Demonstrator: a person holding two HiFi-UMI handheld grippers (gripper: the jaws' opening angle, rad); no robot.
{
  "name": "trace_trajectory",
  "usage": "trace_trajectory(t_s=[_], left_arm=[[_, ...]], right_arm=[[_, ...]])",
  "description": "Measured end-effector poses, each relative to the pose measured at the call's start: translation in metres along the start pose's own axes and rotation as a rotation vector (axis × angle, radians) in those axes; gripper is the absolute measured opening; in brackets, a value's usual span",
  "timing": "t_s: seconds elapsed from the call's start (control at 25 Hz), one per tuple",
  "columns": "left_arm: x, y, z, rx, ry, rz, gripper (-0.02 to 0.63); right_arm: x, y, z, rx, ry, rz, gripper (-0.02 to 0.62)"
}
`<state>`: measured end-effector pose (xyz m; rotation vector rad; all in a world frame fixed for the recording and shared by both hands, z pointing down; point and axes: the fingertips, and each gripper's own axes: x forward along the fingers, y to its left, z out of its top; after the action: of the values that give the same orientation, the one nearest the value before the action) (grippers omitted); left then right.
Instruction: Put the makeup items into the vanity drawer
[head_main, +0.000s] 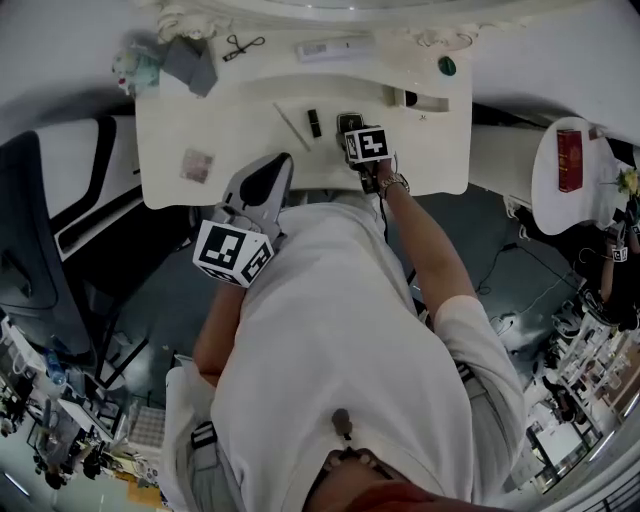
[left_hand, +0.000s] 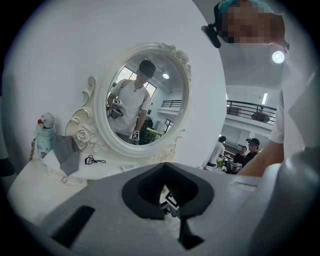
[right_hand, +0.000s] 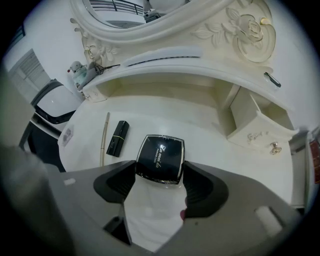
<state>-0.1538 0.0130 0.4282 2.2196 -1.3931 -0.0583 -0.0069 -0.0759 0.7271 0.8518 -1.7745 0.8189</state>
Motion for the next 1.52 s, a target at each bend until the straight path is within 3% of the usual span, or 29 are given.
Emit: trace_trajectory(t_s=[0.4,0.72,1.16,1.52], left_arm=[[0.035,-0.027,0.000,0.018,0.011,-0.082,0.006],[0.085,-0.078,-0.011,0.062,0.060,-0.145,0.006],[0.127,-0.133,-0.018,0.088,0.061,-0.099,0.006],[0.136,-0.150,-0.022,0.097,0.030,0.026,0.006]], right_arm=[[-0.044,-0.024,0.000,0.085,0.015,0.218,0.306],[-0.096,-0.084,-0.020,0.153,-0.028,0.234,0.305],[-0.134,-0.152,-0.007,0.133,-0.090,0.289,0.305],[-0.127,-0.197,0.022,0.119,-0.017,0.315,0.305]])
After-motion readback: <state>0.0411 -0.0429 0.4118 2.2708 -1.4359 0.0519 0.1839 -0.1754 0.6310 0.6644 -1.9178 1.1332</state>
